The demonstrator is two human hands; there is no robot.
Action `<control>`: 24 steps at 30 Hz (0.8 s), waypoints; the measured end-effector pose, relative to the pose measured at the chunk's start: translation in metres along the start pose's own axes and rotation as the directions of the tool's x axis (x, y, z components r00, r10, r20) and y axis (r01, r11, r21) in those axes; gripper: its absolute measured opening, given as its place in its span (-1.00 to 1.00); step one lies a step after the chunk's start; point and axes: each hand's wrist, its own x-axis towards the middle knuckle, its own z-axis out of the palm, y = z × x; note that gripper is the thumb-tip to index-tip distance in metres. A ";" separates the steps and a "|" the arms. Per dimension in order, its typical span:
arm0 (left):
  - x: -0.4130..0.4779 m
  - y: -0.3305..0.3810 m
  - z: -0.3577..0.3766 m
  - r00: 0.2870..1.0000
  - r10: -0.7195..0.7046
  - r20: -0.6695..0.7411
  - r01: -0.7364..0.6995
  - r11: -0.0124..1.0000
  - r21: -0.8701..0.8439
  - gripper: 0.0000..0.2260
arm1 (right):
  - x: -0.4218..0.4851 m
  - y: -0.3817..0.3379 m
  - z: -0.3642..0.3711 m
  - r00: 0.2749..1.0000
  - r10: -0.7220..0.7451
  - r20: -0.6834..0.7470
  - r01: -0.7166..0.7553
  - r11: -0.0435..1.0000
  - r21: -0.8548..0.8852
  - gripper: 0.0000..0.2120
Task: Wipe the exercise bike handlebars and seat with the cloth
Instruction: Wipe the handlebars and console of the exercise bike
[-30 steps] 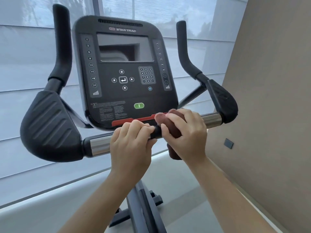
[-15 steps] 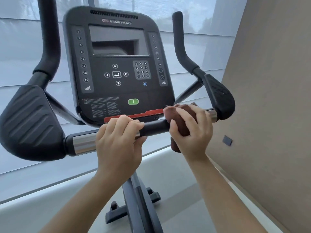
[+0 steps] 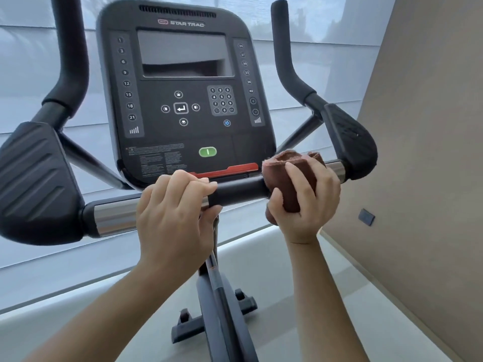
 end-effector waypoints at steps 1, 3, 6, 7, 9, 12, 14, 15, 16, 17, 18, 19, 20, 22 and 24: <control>0.000 0.000 0.000 1.000 0.006 -0.004 -0.006 1.000 -0.001 -0.82 | 0.004 0.011 -0.005 1.000 -0.013 0.010 0.013 1.000 -0.022 -0.74; 0.000 0.000 0.000 1.000 0.011 -0.012 -0.011 1.000 -0.001 -0.83 | 0.015 0.028 -0.017 0.998 0.058 0.035 -0.054 0.994 -0.096 -0.72; 0.000 0.002 -0.001 1.000 0.003 -0.026 -0.003 1.000 -0.002 -0.86 | 0.035 0.032 -0.031 0.970 0.130 0.207 -0.094 0.980 -0.174 -0.72; 0.000 0.003 -0.001 1.000 -0.003 -0.027 0.003 1.000 -0.003 -0.86 | 0.043 0.028 -0.034 0.947 0.125 0.298 -0.080 0.984 -0.159 -0.74; 0.001 0.004 -0.002 1.000 -0.013 -0.026 0.013 1.000 -0.010 -0.85 | 0.060 0.015 -0.035 0.872 0.099 0.480 -0.072 0.995 -0.075 -0.75; 0.001 0.004 -0.003 1.000 -0.019 -0.020 0.019 1.000 -0.021 -0.86 | 0.077 -0.010 -0.030 0.725 0.070 0.685 -0.115 0.993 0.020 -0.73; 0.001 0.002 -0.003 1.000 -0.009 -0.019 0.009 0.999 -0.031 -0.87 | 0.085 -0.012 -0.026 0.615 0.055 0.786 -0.128 0.991 0.031 -0.74; 0.000 0.002 -0.003 1.000 -0.002 -0.018 0.001 0.999 -0.041 -0.87 | 0.090 -0.006 -0.026 0.556 0.065 0.829 -0.139 0.990 0.016 -0.76; 0.000 0.001 -0.003 1.000 0.005 -0.020 -0.007 0.999 -0.052 -0.85 | 0.095 0.004 -0.028 0.509 0.086 0.857 -0.147 0.989 -0.012 -0.81; 0.000 0.000 -0.003 1.000 0.011 -0.024 -0.012 0.998 -0.063 -0.84 | 0.101 0.013 -0.031 0.477 0.117 0.871 -0.153 0.987 -0.049 -0.85; 0.001 -0.001 -0.002 0.999 0.014 -0.032 -0.016 0.997 -0.069 -0.83 | 0.106 0.022 -0.035 0.461 0.149 0.875 -0.159 0.984 -0.084 -0.88; 0.000 -0.001 -0.002 0.999 0.018 -0.042 -0.021 0.997 -0.068 -0.83 | 0.108 0.026 -0.038 0.457 0.175 0.872 -0.165 0.980 -0.110 -0.88; 0.000 -0.001 -0.001 0.998 0.023 -0.055 -0.026 0.998 -0.063 -0.83 | 0.109 0.027 -0.039 0.458 0.189 0.869 -0.169 0.978 -0.124 -0.88; -0.001 -0.002 0.002 0.996 0.041 -0.084 -0.046 0.998 -0.053 -0.84 | 0.103 0.013 -0.034 0.471 0.169 0.865 -0.153 0.982 -0.109 -0.85; -0.002 -0.003 0.004 0.991 0.061 -0.118 -0.067 0.997 -0.049 -0.84 | 0.094 -0.010 -0.029 0.507 0.097 0.857 -0.127 0.991 -0.037 -0.75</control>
